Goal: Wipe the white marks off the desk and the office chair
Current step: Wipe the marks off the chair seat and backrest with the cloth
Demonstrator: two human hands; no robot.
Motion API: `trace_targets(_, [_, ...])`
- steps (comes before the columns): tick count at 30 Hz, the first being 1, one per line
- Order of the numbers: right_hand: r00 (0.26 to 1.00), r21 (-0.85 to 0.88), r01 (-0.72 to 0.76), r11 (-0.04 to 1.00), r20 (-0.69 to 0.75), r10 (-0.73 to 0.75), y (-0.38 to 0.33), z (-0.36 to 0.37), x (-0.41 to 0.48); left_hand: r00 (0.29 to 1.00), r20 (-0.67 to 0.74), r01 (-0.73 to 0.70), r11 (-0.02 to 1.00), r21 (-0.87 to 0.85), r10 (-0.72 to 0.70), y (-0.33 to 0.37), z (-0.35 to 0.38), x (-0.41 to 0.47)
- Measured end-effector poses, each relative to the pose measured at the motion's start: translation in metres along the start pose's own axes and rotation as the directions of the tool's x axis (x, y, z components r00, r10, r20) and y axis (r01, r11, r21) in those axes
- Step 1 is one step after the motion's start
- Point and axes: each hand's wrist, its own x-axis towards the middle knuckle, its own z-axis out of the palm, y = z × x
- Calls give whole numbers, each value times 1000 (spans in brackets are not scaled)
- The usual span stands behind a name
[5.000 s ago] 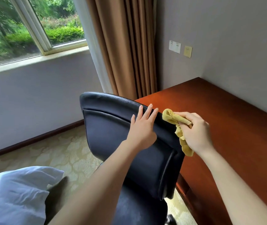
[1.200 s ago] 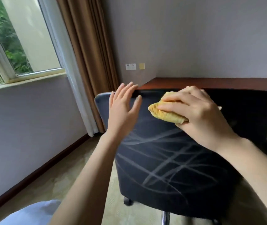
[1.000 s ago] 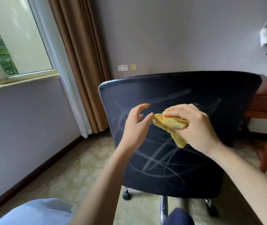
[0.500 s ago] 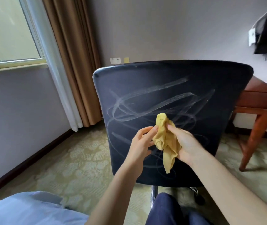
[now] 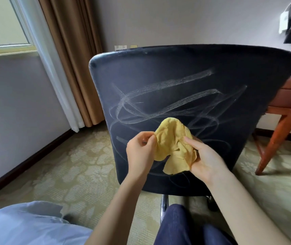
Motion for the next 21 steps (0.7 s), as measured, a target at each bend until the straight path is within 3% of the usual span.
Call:
trace_targets(2, [978,-155,160,975,-113,-178,0,-9,1,999,-29,-17,1000,-9,17,-1,-7,9])
trace_targets(3, [941,-316,249,915,-145,-306,1,-13,1,999,-32,-32,999,3,32,0,-11,13])
trace_targets(5, [825,-677,348,648,-108,-555,2,-22,3,998,-4,-69,997,38,69,2,-18,20])
trace_targets(7, [695,-911,309,271,22,-719,5,-29,7,992,30,-121,989,87,119,5,-22,23])
trace_targets(8, [653,-941,298,159,79,-753,6,-30,9,988,45,-152,981,122,147,6,-23,22])
trace_targets(9, [644,-941,311,132,107,-757,7,-30,11,983,60,-180,971,157,172,6,-23,21])
trace_targets(10, [661,-928,337,160,112,-742,8,-31,15,979,72,-202,962,183,192,6,-22,19])
trace_targets(12, [732,-887,339,314,39,-680,12,-32,20,964,96,-263,942,206,248,5,-22,16])
trace_targets(14, [826,-747,297,595,-111,-552,16,-31,23,931,129,-364,895,258,342,2,-22,10])
trace_targets(16, [920,-446,217,868,-203,-334,18,-27,23,900,182,-436,830,347,397,-4,-22,2])
trace_targets(18, [955,-233,175,956,-198,-223,19,-23,23,890,242,-456,772,442,387,-13,-22,-4])
trace_targets(21, [963,-84,173,981,-193,-186,19,-17,23,884,399,-448,688,570,245,-24,-23,-11])
